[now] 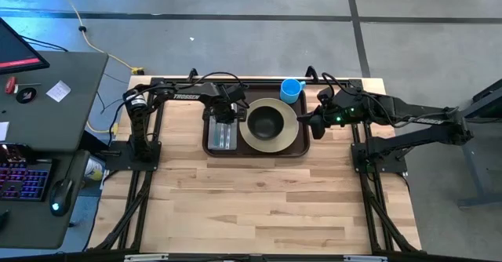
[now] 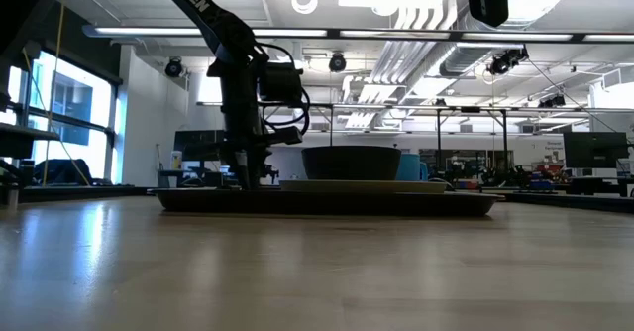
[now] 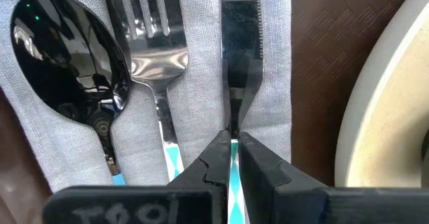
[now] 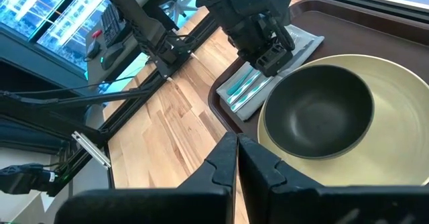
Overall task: Set up tray
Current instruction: Put the blue knife on the gray napkin to the right of the blue fork, then return to Home Position
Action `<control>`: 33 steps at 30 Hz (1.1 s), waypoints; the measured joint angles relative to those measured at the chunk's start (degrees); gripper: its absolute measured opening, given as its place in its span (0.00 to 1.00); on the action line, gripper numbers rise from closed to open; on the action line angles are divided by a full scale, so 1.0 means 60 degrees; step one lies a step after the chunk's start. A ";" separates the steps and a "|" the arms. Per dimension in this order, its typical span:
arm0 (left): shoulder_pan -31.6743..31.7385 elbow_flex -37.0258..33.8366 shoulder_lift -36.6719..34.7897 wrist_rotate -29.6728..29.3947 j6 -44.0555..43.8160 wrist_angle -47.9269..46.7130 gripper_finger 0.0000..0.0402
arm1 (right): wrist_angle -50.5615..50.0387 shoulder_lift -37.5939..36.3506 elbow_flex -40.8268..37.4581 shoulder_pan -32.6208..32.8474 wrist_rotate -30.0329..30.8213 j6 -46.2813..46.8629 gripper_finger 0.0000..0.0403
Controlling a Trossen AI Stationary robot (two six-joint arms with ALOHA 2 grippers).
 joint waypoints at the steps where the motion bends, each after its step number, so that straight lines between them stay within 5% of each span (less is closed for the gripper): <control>1: 0.0000 0.0000 0.0000 -0.0003 0.0000 0.0007 0.16 | 0.0000 -0.0002 0.0000 0.0000 -0.0004 0.0000 0.01; 5: 0.0000 0.0000 0.0000 -0.0018 -0.0004 0.0121 0.18 | 0.0000 0.0002 0.0000 0.0000 0.0000 0.0000 0.01; 17: 0.0000 0.0000 0.0000 -0.0036 -0.0036 0.0154 0.48 | 0.0000 0.0001 0.0000 0.0000 -0.0021 0.0003 0.01; 33: -0.0007 0.1766 -0.0018 -0.0523 0.1327 -0.1866 0.50 | -0.0101 -0.0001 -0.0004 -0.0004 -0.0101 -0.0009 0.01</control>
